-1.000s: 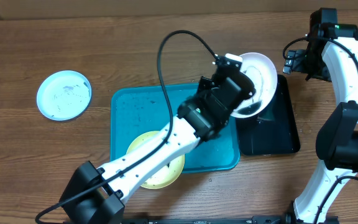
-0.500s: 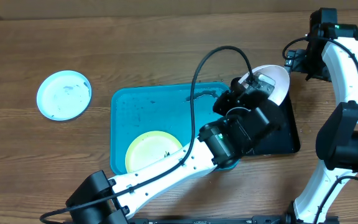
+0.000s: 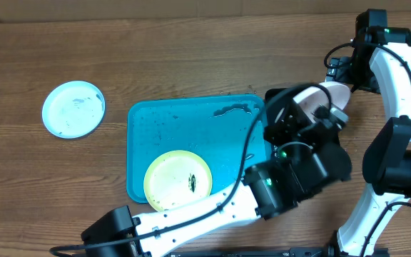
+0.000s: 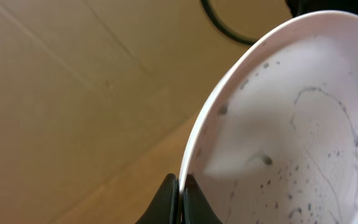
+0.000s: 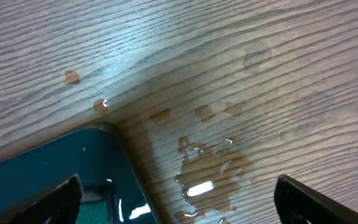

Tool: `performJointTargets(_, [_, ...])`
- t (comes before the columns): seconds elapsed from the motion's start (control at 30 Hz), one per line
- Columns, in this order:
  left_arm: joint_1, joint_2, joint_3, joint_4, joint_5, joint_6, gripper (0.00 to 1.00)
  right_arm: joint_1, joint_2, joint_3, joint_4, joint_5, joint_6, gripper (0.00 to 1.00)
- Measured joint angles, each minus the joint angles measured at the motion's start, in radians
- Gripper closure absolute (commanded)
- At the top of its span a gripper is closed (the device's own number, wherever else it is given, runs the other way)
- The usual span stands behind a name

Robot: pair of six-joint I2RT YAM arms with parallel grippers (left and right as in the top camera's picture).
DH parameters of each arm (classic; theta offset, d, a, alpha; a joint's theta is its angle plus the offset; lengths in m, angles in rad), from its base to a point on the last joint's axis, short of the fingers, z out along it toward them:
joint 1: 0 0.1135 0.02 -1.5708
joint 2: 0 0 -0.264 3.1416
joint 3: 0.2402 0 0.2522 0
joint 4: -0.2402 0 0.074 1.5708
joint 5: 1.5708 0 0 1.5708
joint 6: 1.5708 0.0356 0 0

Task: Clean dirty plates on tray and stack at the side
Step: 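Tilt the white plate over the black tray to drain it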

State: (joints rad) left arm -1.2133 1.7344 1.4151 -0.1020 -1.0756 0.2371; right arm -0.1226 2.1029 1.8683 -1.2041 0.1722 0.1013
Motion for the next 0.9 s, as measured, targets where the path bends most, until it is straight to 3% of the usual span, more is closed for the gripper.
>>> performJointTargets(0.3, [-0.047, 0.002, 0.001, 0.198, -0.122, 0.230, 0.96, 0.000, 0.000, 0.000, 0.000, 0.000, 0.000, 0.00])
performJointTargets(0.53, [-0.055, 0.002, 0.002, 0.287, -0.143, 0.341, 0.96, 0.000, 0.000, 0.000, 0.000, 0.000, 0.000, 0.00])
performJointTargets(0.9, [-0.062, 0.002, 0.003, 0.129, -0.145, 0.203, 0.96, 0.000, 0.000, 0.000, 0.000, 0.000, 0.000, 0.00])
